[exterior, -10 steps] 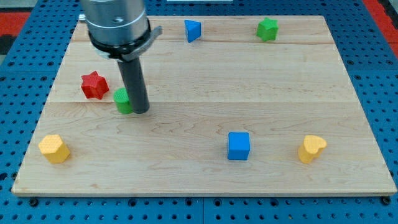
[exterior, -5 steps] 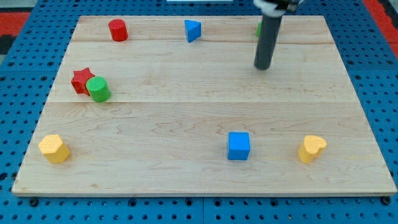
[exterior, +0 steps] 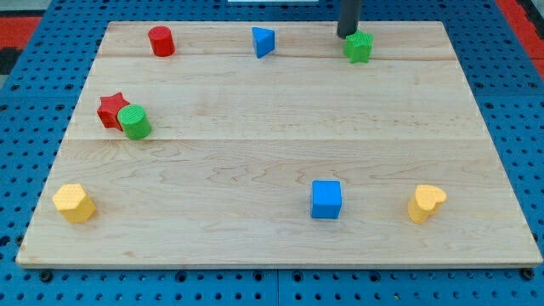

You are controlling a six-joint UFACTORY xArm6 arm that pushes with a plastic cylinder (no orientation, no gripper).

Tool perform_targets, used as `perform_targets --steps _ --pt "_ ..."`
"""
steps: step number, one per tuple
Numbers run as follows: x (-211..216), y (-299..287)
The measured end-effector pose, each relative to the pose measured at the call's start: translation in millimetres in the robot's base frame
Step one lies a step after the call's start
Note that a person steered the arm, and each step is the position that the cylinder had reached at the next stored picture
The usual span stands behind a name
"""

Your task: Push green star into green circle

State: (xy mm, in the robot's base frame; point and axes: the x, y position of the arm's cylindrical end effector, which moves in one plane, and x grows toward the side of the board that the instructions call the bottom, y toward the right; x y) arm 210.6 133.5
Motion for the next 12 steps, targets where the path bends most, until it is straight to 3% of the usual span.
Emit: perform_targets --steps 1,3,5,6,7,8,9,10,11,12 --pt "11 44" --pt "25 -17" --pt "31 -24" --pt "61 -49" --pt "88 -36" --pt "60 -26" --pt "70 24" --pt "91 27" --pt "95 -58" --pt "110 -102"
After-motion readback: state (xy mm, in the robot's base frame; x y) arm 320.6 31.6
